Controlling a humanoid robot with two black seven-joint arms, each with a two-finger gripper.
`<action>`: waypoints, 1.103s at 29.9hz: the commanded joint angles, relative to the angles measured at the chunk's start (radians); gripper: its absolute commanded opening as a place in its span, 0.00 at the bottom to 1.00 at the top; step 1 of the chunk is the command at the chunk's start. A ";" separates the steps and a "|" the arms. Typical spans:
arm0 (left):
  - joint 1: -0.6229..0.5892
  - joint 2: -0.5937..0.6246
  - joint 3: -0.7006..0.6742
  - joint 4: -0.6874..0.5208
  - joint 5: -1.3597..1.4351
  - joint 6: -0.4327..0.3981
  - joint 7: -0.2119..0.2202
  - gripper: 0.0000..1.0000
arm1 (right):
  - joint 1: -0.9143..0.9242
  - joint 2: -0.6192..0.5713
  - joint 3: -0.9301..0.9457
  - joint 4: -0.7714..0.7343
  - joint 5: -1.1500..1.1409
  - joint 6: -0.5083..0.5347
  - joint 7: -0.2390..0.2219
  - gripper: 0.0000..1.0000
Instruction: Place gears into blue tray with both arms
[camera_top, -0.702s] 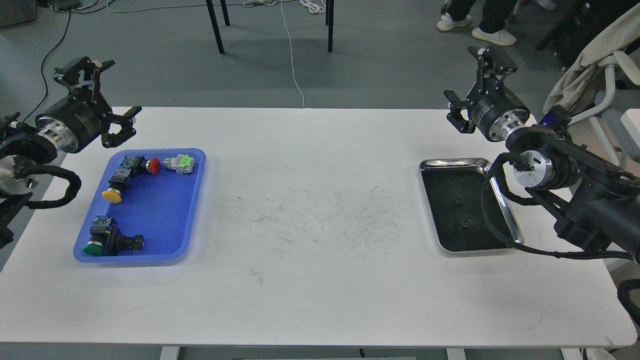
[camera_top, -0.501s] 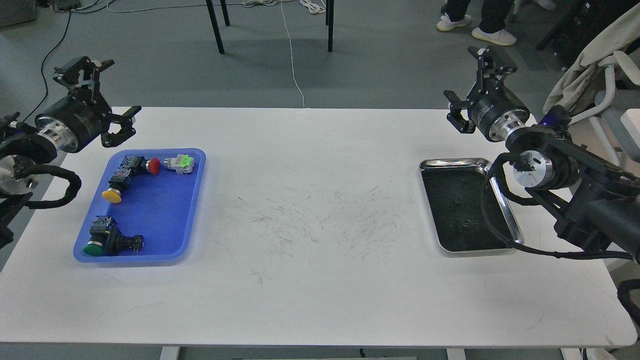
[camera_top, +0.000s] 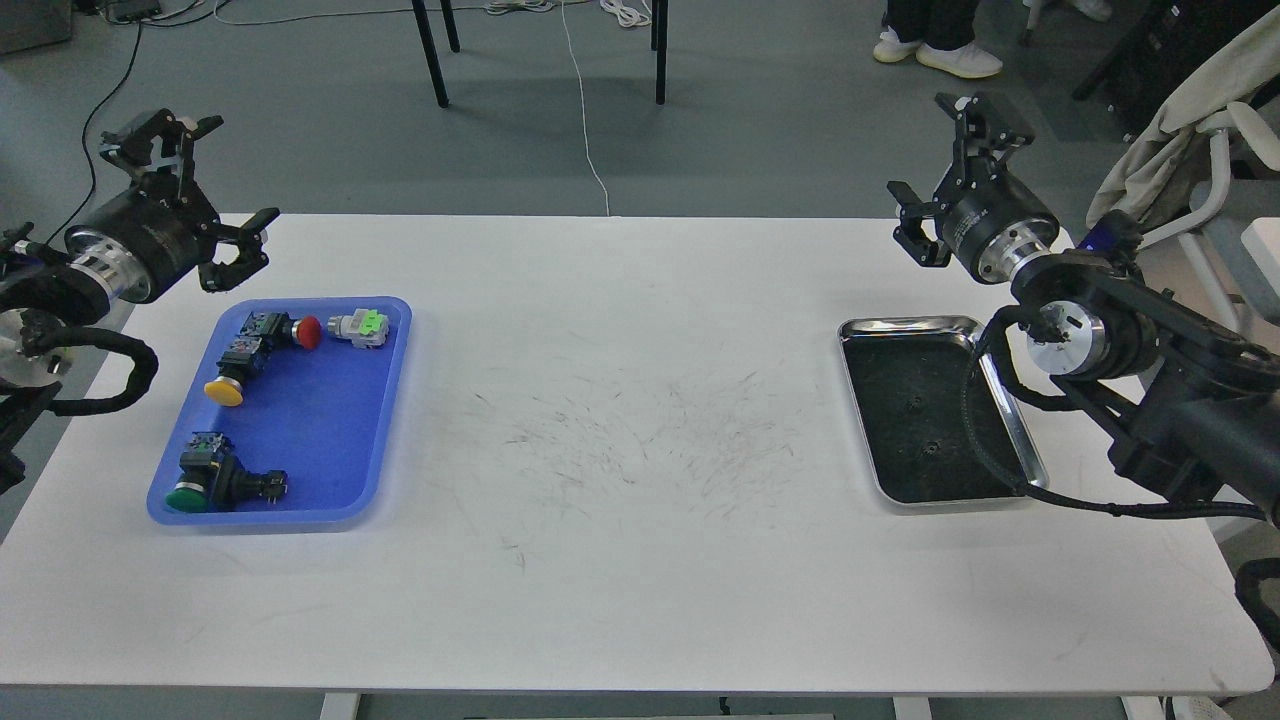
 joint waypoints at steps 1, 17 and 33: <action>0.000 0.000 0.000 0.000 0.006 0.000 0.000 0.99 | -0.001 -0.001 0.000 -0.001 0.000 -0.001 0.001 0.99; 0.000 -0.002 0.000 0.000 0.008 0.003 0.000 0.99 | -0.001 0.001 -0.005 -0.001 0.000 -0.001 0.000 0.99; 0.002 -0.003 0.000 0.000 0.008 0.004 0.000 0.99 | 0.000 -0.002 -0.014 0.001 0.000 -0.003 -0.007 0.99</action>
